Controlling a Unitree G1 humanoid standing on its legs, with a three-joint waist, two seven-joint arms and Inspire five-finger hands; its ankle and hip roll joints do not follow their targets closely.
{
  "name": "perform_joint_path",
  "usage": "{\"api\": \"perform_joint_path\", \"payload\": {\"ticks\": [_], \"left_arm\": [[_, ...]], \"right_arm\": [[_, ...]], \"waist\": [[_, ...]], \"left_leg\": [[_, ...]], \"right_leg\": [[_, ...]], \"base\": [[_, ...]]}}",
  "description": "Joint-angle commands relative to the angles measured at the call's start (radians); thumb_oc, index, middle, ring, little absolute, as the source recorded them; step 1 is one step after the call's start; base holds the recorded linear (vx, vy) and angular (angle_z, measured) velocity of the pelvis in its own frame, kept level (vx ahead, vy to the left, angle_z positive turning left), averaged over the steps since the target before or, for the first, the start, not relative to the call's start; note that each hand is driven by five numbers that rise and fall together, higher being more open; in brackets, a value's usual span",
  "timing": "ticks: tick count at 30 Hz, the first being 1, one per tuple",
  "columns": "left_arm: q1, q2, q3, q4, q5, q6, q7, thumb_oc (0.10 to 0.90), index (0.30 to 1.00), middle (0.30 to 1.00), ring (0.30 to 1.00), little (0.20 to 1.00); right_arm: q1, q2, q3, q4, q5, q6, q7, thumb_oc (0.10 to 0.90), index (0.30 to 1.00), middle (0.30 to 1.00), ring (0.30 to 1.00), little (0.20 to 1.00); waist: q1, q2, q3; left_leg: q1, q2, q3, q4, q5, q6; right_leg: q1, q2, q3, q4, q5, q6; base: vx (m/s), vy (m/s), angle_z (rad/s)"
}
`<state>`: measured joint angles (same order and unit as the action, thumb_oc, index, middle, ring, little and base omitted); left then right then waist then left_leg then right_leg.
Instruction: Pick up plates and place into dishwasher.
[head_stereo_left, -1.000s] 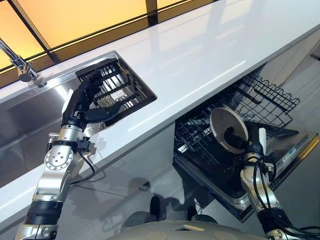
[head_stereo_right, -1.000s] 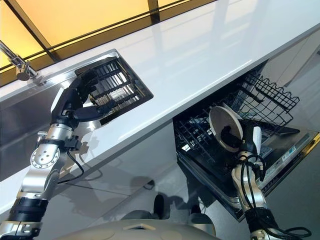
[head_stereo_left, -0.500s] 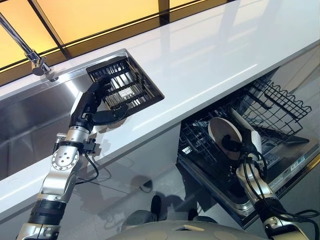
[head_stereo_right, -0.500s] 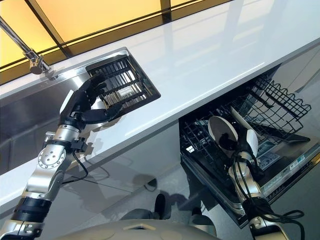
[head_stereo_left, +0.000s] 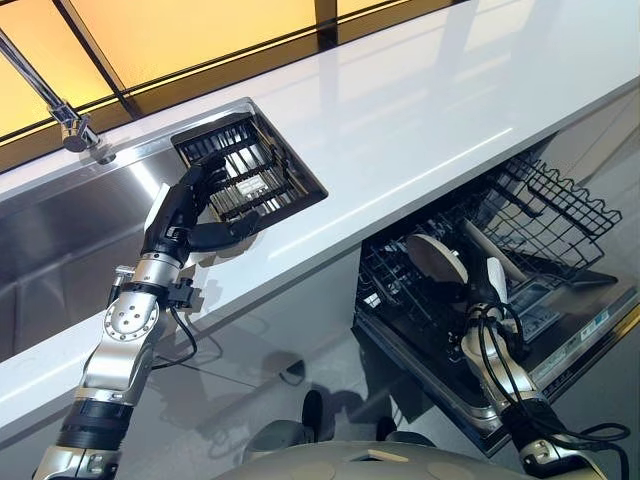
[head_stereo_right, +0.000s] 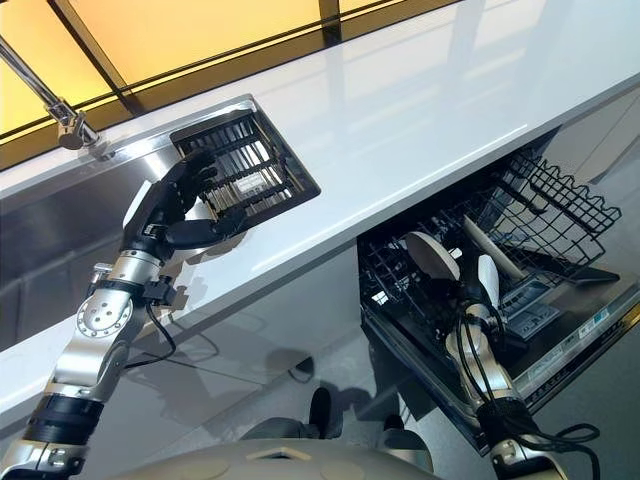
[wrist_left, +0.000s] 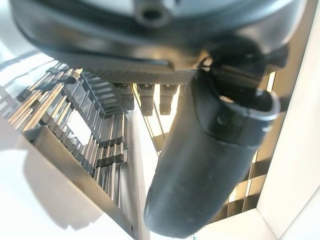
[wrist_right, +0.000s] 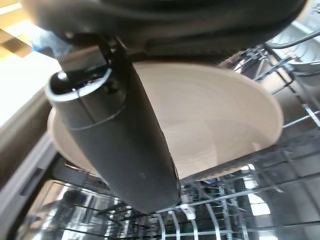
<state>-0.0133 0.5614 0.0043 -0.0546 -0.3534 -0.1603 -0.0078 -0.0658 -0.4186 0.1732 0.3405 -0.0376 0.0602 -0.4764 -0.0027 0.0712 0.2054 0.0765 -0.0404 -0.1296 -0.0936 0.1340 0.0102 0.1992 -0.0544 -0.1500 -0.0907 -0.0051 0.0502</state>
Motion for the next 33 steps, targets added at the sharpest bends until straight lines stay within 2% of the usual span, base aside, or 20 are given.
{"api": "perform_joint_path", "payload": {"ticks": [1,7,15,17,18,19,20,23,26,29,33], "left_arm": [[-0.111,0.014,0.043,-0.019,-0.021,-0.111,0.014,0.8,0.9,0.9,0.9,0.9],[-0.106,0.018,0.052,-0.024,-0.013,-0.111,0.02,0.8,0.9,0.9,0.9,0.9],[-0.084,0.028,0.095,-0.028,-0.011,-0.121,0.022,0.8,0.9,0.9,0.9,0.9],[-0.076,0.03,0.11,-0.028,-0.013,-0.123,0.018,0.8,0.9,0.9,0.9,0.9],[-0.069,0.028,0.12,-0.028,-0.011,-0.126,0.017,0.8,0.9,0.9,0.9,0.9],[-0.062,0.025,0.129,-0.026,-0.007,-0.13,0.015,0.8,0.9,0.9,0.9,0.9],[-0.058,0.025,0.132,-0.022,-0.008,-0.134,0.015,0.8,0.9,0.9,0.9,0.9],[-0.052,0.037,0.14,-0.004,-0.018,-0.146,0.024,0.8,0.9,0.9,0.9,0.9],[-0.055,0.042,0.14,0.001,-0.024,-0.14,0.032,0.8,0.9,0.9,0.9,0.9],[-0.061,0.048,0.138,0.002,-0.03,-0.133,0.036,0.8,0.9,0.9,0.9,0.9],[-0.078,0.053,0.127,-0.005,-0.024,-0.117,0.049,0.8,0.9,0.9,0.9,0.9]], "right_arm": [[-0.057,-0.033,-0.036,-0.179,-0.063,-0.136,-0.045,0.8,0.9,0.9,0.9,0.9],[-0.047,-0.038,-0.087,-0.272,-0.005,-0.183,-0.054,0.8,0.9,0.9,0.9,0.9],[0.02,-0.014,-0.176,-0.381,0.155,-0.274,0.055,0.8,0.9,0.9,0.9,0.9],[0.038,-0.006,-0.197,-0.398,0.247,-0.294,0.129,0.8,0.9,0.9,0.9,0.9],[0.053,0.012,-0.21,-0.412,0.333,-0.305,0.175,0.8,0.9,0.9,0.9,0.9],[0.071,0.04,-0.229,-0.415,0.409,-0.34,0.196,0.8,0.9,0.9,0.9,0.9],[0.08,0.048,-0.237,-0.413,0.427,-0.356,0.201,0.8,0.9,0.9,0.9,0.9],[0.105,0.082,-0.28,-0.382,0.469,-0.44,0.106,0.8,0.9,0.9,0.9,0.9],[0.113,0.11,-0.304,-0.335,0.487,-0.47,0.046,0.8,0.9,0.9,0.9,0.9],[0.115,0.127,-0.316,-0.285,0.494,-0.467,0.014,0.8,0.9,0.9,0.9,0.9],[0.106,0.118,-0.309,-0.228,0.47,-0.422,-0.007,0.8,0.9,0.9,0.9,0.9]], "waist": [[-0.002,-0.013,-0.02],[-0.014,-0.017,-0.021],[-0.045,-0.022,-0.025],[-0.053,-0.023,-0.025],[-0.06,-0.024,-0.024],[-0.066,-0.026,-0.023],[-0.069,-0.026,-0.023],[-0.086,-0.024,-0.024],[-0.094,-0.019,-0.025],[-0.095,-0.015,-0.022],[-0.089,-0.01,-0.016]], "left_leg": [[0.095,-0.043,0.089,0.006,-0.16,0.038],[0.101,-0.041,0.104,0.006,-0.166,0.042],[0.103,-0.041,0.133,0.006,-0.171,0.045],[0.103,-0.04,0.143,0.006,-0.172,0.046],[0.104,-0.039,0.152,0.006,-0.173,0.047],[0.105,-0.038,0.158,0.006,-0.174,0.048],[0.105,-0.038,0.162,0.006,-0.175,0.048],[0.107,-0.035,0.181,0.006,-0.179,0.049],[0.108,-0.035,0.188,0.006,-0.181,0.051],[0.109,-0.034,0.191,0.006,-0.181,0.051],[0.108,-0.032,0.182,0.006,-0.177,0.049]], "right_leg": [[-0.063,0.053,0.013,0.11,-0.053,-0.004],[-0.064,0.055,0.026,0.114,-0.053,0.0],[-0.073,0.056,0.045,0.113,-0.048,0.01],[-0.077,0.056,0.05,0.115,-0.046,0.012],[-0.081,0.056,0.053,0.119,-0.047,0.013],[-0.085,0.057,0.058,0.123,-0.047,0.013],[-0.086,0.057,0.06,0.125,-0.047,0.015],[-0.094,0.059,0.069,0.13,-0.048,0.019],[-0.097,0.061,0.074,0.133,-0.05,0.02],[-0.097,0.063,0.074,0.136,-0.052,0.019],[-0.099,0.064,0.068,0.146,-0.059,0.014]], "base": [[-0.02,0.012,-0.03],[-0.02,0.006,-0.04],[-0.03,0.004,-0.11],[-0.03,-0.003,-0.09],[-0.03,-0.013,-0.15],[-0.03,-0.014,-0.16],[-0.02,-0.016,-0.17],[-0.01,-0.01,-0.15],[0.01,-0.011,-0.2],[0.02,-0.029,-0.09],[0.03,-0.055,-0.03]]}}
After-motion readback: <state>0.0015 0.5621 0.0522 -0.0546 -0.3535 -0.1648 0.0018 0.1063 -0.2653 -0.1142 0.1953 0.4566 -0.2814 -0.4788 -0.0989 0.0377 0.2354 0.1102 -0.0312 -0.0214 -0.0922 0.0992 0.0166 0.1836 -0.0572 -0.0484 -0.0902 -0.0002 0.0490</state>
